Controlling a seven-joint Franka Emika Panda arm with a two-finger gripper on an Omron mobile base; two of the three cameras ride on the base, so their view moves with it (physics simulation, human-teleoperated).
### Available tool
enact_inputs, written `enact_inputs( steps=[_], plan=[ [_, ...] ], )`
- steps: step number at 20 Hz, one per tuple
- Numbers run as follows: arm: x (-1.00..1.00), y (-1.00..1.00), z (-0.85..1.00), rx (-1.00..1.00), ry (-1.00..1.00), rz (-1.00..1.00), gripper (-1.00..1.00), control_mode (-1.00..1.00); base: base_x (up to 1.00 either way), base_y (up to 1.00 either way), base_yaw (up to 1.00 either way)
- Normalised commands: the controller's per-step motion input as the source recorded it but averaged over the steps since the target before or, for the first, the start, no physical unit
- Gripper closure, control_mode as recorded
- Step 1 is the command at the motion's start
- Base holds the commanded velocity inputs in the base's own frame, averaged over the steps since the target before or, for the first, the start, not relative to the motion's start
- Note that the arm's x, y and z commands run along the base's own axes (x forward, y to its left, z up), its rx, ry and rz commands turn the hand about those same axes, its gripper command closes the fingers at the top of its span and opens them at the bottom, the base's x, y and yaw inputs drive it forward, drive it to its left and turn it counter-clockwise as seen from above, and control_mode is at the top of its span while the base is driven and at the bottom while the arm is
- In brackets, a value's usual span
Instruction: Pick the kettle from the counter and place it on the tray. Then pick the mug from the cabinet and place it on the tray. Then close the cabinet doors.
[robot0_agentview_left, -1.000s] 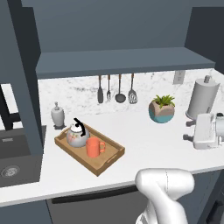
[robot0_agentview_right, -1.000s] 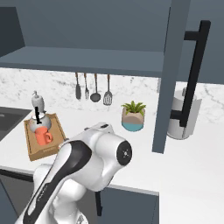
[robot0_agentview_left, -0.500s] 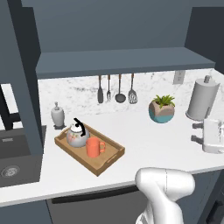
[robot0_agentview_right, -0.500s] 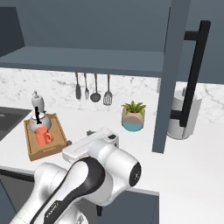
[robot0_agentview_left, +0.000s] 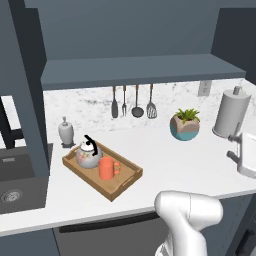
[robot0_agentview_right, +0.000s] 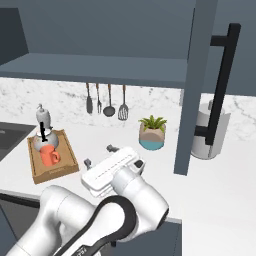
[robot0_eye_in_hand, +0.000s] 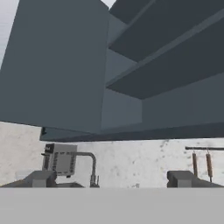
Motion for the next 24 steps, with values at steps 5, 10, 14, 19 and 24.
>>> enact_inputs(
  steps=[5,10,14,19,24],
  plan=[
    [0.03,-0.44,0.48,0.2,-0.03,0.0,-1.0,-1.0,0.0,0.0,0.0],
    [0.07,-0.55,0.14,0.17,0.0,-0.01,-1.0,-1.0,0.0,0.0,0.0],
    [0.18,-0.6,0.0,0.1,0.01,-0.12,-1.0,-1.0,0.0,0.0,0.0],
    [0.23,-0.69,0.02,0.06,0.03,-0.17,-1.0,-1.0,0.0,0.0,0.0],
    [0.17,-0.63,-0.13,0.04,0.06,-0.19,-1.0,-1.0,0.0,0.0,0.0]
  ],
)
